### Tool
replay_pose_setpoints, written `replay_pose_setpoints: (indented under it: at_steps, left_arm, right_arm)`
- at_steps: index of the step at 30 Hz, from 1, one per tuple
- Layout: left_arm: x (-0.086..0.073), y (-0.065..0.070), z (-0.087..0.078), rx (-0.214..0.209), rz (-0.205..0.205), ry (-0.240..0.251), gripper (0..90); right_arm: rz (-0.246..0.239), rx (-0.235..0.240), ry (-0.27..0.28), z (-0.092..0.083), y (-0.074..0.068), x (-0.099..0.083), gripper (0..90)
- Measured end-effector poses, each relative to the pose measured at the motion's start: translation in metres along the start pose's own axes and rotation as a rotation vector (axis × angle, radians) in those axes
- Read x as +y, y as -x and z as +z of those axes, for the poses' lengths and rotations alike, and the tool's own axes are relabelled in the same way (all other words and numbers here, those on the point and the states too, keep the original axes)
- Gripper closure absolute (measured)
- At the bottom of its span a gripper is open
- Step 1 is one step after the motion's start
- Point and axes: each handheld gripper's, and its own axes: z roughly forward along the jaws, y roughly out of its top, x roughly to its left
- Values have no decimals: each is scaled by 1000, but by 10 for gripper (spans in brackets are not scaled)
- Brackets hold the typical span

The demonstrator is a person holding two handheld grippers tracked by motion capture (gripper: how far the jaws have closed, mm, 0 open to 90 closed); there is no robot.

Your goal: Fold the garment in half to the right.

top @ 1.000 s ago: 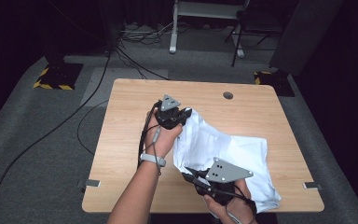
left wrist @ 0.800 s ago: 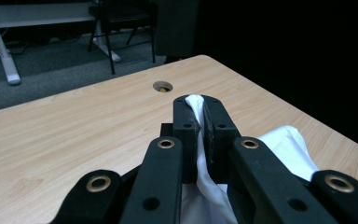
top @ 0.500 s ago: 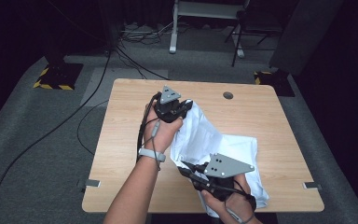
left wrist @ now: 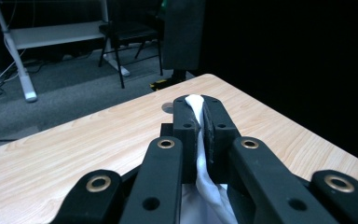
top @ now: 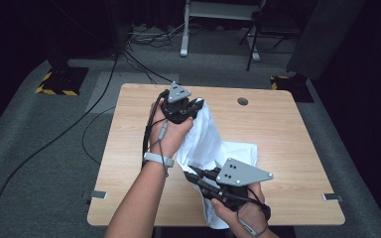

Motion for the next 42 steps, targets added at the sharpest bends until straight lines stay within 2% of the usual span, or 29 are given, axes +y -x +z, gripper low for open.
replay_pose_setpoints:
  at_steps: [7, 14, 18, 21, 24, 31, 42]
  left_arm:
    - [1, 12, 14, -18, -8, 18, 853]
    - [9, 33, 31, -45, 0, 25, 851]
    - [10, 46, 46, -66, -13, 33, 849]
    - [7, 55, 59, -75, -26, 35, 850]
    - [4, 64, 70, -82, -17, 30, 850]
    - [-5, 80, 97, -115, -27, 13, 850]
    - [-26, 96, 135, -137, -21, -42, 854]
  right_arm:
    - [5, -19, 18, -16, 7, -3, 827]
    - [23, -45, 47, -46, 18, -7, 826]
    - [29, -71, 58, -65, 25, -11, 825]
    - [40, -91, 60, -76, 31, -17, 825]
    - [50, -103, 56, -85, 37, -23, 825]
    - [66, -134, 39, -103, 49, -36, 824]
    - [123, -171, 5, -123, 67, -69, 824]
